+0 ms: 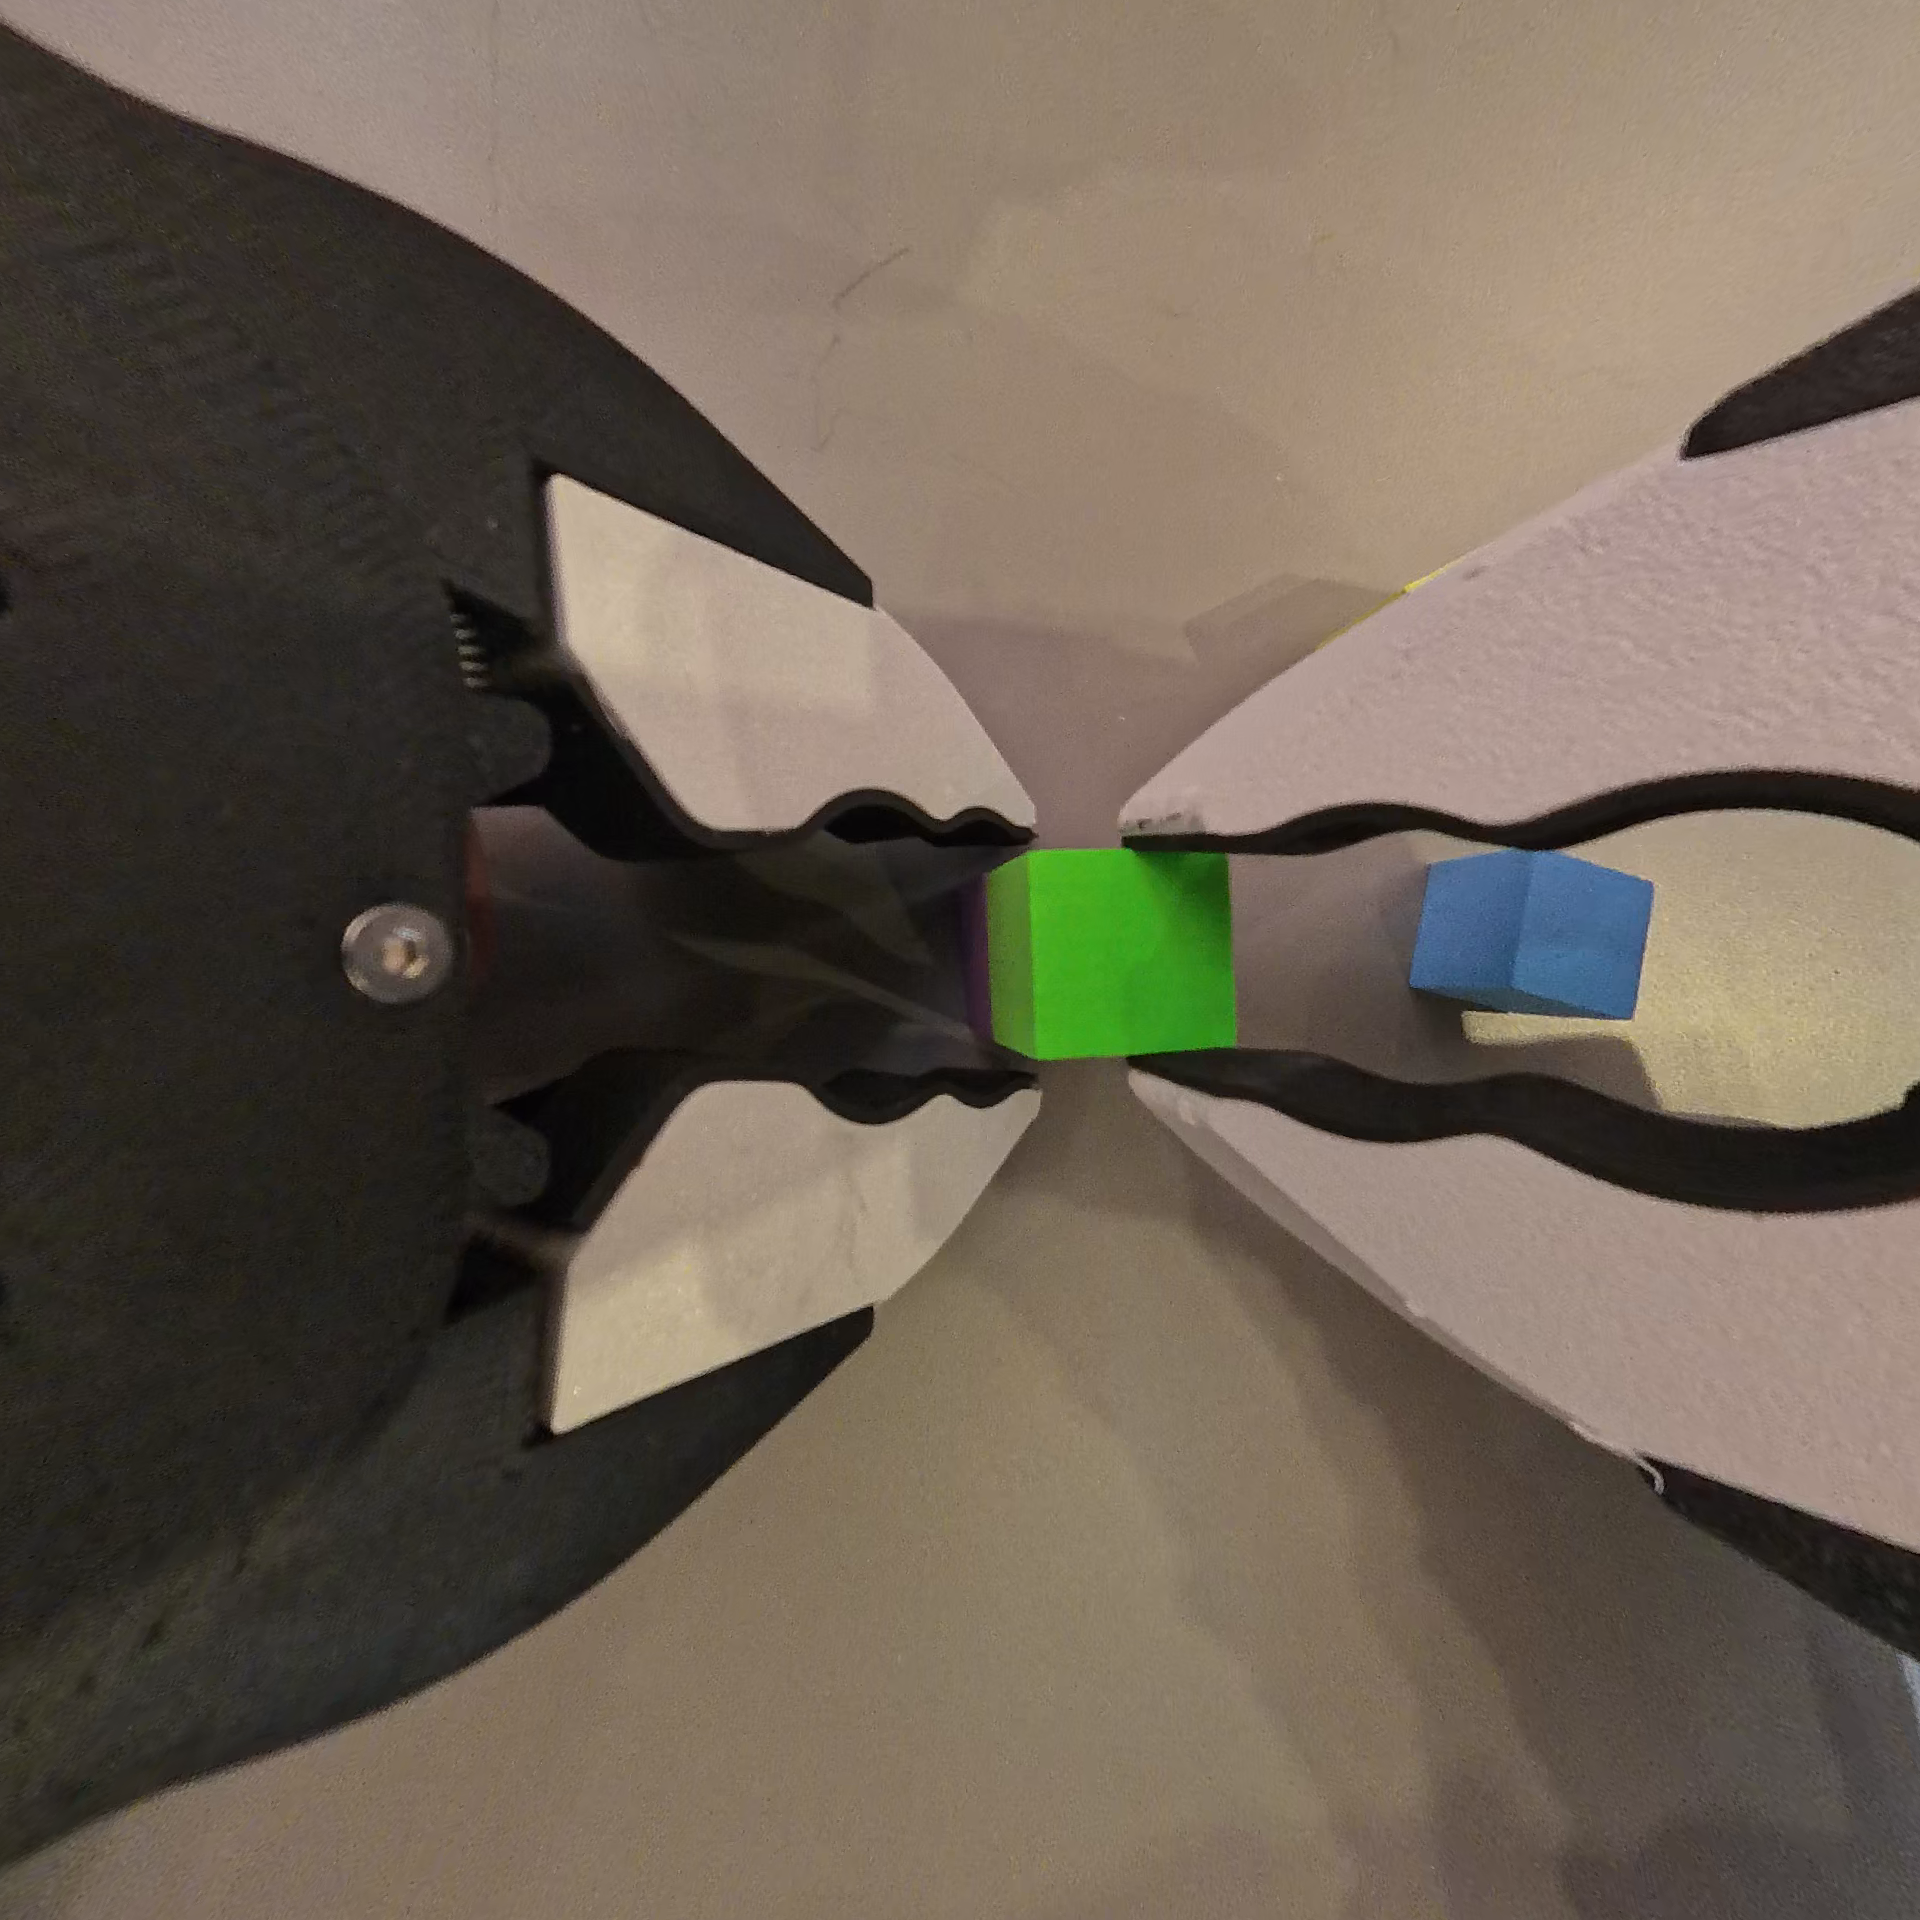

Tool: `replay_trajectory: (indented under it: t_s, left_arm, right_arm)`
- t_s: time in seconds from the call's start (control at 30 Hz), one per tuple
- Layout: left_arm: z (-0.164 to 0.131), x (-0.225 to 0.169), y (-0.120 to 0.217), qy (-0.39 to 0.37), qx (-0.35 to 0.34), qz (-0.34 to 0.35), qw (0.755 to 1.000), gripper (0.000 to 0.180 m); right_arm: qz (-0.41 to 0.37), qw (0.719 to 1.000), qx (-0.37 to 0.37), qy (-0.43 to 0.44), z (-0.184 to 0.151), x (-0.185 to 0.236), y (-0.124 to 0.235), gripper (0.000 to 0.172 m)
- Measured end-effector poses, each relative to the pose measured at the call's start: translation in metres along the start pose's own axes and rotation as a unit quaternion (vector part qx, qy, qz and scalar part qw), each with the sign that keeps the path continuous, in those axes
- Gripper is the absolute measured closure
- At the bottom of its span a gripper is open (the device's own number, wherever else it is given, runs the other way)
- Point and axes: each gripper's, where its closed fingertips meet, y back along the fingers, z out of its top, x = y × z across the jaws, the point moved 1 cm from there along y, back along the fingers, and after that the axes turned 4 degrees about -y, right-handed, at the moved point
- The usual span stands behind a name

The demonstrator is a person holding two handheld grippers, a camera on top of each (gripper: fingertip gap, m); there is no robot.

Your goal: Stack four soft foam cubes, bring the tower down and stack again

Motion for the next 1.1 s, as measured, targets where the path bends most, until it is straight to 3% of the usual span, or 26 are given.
replay_trajectory:
  t_s: [0.13,0.27,0.43,0.73,0.93,1.03,1.1]
  left_arm:
    - [0.0,0.0,0.0,0.0,0.0,0.001,1.0,0.139]
    - [0.0,0.0,0.0,0.001,0.0,0.001,1.0,0.139]
    - [-0.002,0.001,0.002,0.002,-0.001,0.004,1.0,0.132]
    - [-0.013,0.002,0.015,0.023,-0.005,0.006,1.0,0.129]
    - [-0.015,0.001,0.013,0.019,0.003,0.004,1.0,0.129]
    - [-0.015,0.001,0.013,0.02,0.002,0.001,1.0,0.129]
    - [-0.015,0.001,0.013,0.021,0.001,0.0,1.0,0.129]
  right_arm:
    - [0.002,1.0,0.006,-0.004,-0.001,-0.001,0.0,0.146]
    - [0.002,1.0,0.003,-0.009,0.001,-0.001,0.002,0.134]
    - [-0.028,0.999,0.001,-0.038,-0.005,-0.006,0.026,0.13]
    - [-0.074,0.99,0.053,-0.111,-0.075,0.004,0.049,0.129]
    - [-0.071,0.987,0.068,-0.129,-0.093,0.001,0.034,0.132]
    - [-0.063,0.987,0.065,-0.131,-0.094,0.001,0.027,0.146]
    - [-0.06,0.989,0.056,-0.126,-0.089,0.001,0.026,0.146]
